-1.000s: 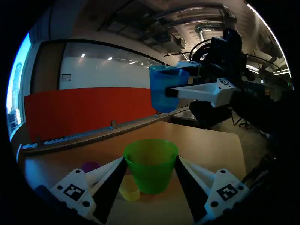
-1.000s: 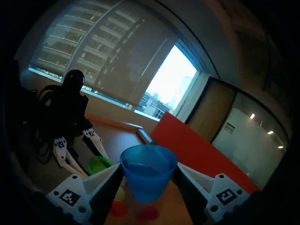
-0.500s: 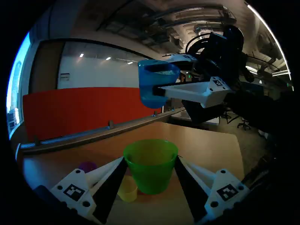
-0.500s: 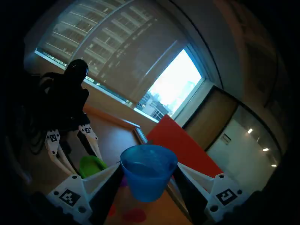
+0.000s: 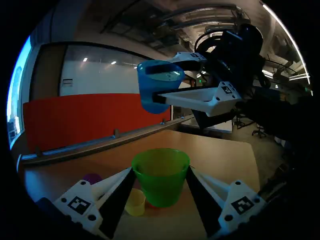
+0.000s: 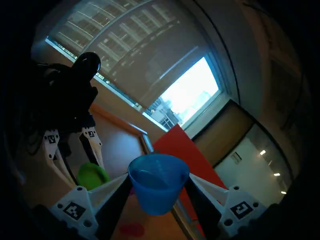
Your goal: Pour water
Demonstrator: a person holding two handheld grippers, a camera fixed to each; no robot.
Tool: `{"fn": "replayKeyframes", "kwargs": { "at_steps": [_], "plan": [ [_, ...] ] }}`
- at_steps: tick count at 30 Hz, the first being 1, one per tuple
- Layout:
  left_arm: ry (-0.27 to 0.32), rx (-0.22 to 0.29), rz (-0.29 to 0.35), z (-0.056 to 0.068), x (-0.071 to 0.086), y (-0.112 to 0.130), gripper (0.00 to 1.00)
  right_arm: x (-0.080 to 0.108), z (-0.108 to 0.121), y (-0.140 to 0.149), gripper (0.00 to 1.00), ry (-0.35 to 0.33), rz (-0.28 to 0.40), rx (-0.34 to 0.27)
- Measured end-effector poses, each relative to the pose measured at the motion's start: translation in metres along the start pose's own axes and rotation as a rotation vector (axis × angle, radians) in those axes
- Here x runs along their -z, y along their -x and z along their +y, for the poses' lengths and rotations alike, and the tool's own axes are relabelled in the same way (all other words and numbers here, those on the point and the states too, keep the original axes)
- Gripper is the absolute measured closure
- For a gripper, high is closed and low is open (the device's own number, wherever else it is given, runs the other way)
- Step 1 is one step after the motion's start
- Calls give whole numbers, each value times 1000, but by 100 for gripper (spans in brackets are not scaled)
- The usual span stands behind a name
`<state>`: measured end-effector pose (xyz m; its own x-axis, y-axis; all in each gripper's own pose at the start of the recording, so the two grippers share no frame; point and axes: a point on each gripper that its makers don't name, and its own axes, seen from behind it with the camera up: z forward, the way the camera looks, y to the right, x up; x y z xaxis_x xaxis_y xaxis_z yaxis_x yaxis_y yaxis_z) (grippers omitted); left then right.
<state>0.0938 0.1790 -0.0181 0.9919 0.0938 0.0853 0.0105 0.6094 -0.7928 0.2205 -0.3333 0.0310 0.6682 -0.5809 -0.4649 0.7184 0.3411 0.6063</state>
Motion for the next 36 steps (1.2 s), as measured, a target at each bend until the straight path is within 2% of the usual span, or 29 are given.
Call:
{"fn": "replayKeyframes", "kwargs": {
  "at_steps": [14,23,36],
  "plan": [
    [6,-9,5,2,-3,-3,14,-6,7,2,11,27,-16,101],
    [13,-12,8,3,-5,-5,14,-12,7,5,11,27,-30,180],
    [16,-11,8,0,-7,-4,14,-18,5,5,11,14,-29,257]
  ]
}}
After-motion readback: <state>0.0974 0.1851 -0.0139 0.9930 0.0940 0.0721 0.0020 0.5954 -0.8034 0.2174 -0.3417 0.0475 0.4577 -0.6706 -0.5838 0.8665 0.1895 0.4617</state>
